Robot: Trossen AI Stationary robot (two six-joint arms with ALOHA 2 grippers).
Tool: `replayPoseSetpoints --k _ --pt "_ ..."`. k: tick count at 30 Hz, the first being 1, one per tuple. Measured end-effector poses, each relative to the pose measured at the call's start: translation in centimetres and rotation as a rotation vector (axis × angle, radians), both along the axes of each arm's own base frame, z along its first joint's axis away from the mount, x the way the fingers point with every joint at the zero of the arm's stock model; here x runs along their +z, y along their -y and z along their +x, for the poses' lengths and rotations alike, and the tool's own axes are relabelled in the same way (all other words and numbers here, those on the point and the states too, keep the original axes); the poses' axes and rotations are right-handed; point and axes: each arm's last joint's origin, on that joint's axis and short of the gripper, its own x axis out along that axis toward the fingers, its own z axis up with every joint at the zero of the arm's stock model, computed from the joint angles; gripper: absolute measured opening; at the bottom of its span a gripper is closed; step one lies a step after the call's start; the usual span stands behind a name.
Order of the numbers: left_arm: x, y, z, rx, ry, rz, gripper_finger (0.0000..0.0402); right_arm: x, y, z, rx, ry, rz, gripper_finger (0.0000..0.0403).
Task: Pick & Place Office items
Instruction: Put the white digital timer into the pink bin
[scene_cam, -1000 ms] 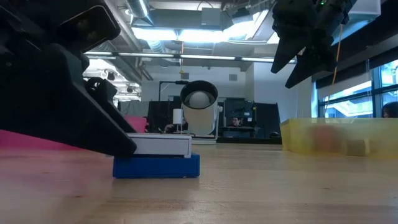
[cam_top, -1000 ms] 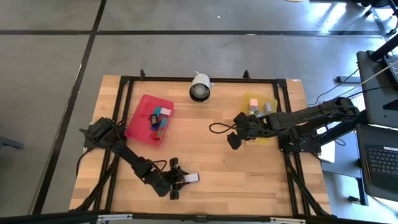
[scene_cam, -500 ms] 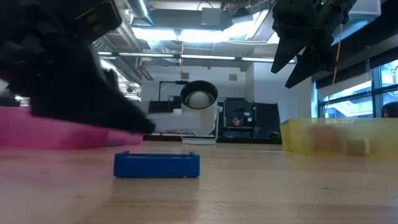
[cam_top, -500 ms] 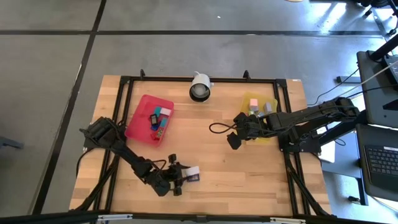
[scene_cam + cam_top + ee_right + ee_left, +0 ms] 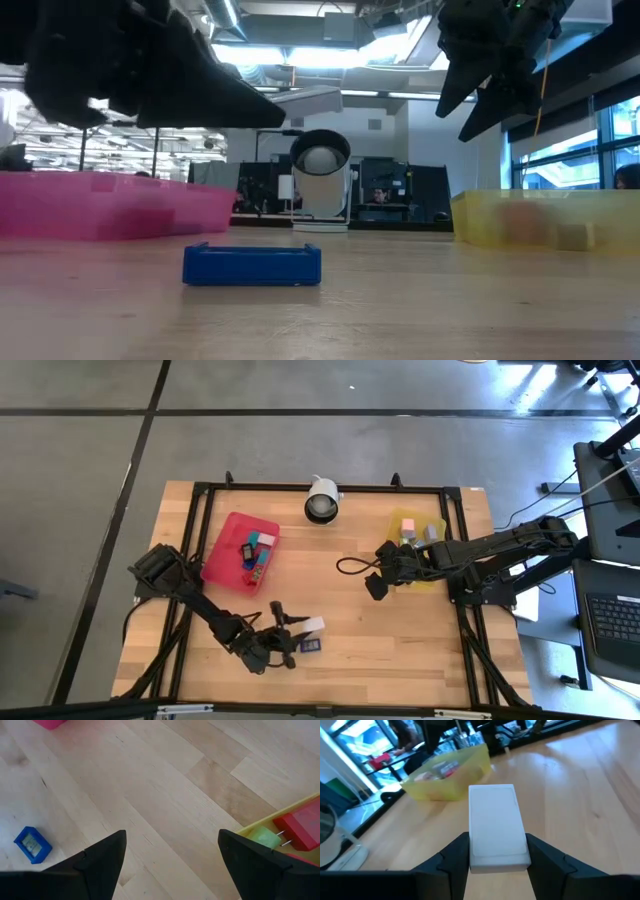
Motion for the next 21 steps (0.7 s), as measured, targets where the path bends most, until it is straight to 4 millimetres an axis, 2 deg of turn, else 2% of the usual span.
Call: replayPoseSetpoints --k 12,17,21 --pt "0.35 -0.07 0.05 0.069 0.071 -0.053 0.016 0.0 0.0 0.0 0.0 0.0 0.0 0.0318" --pt "0.58 -0.47 -0.15 0.236 0.163 -0.06 0.0162 0.0 0.0 0.0 0.0 0.0 0.0 0.0318" --pt "0.89 -0.97 -0.56 0.462 0.299 -0.041 0.0161 0.0 0.0 0.0 0.0 0.0 0.0 0.0318"
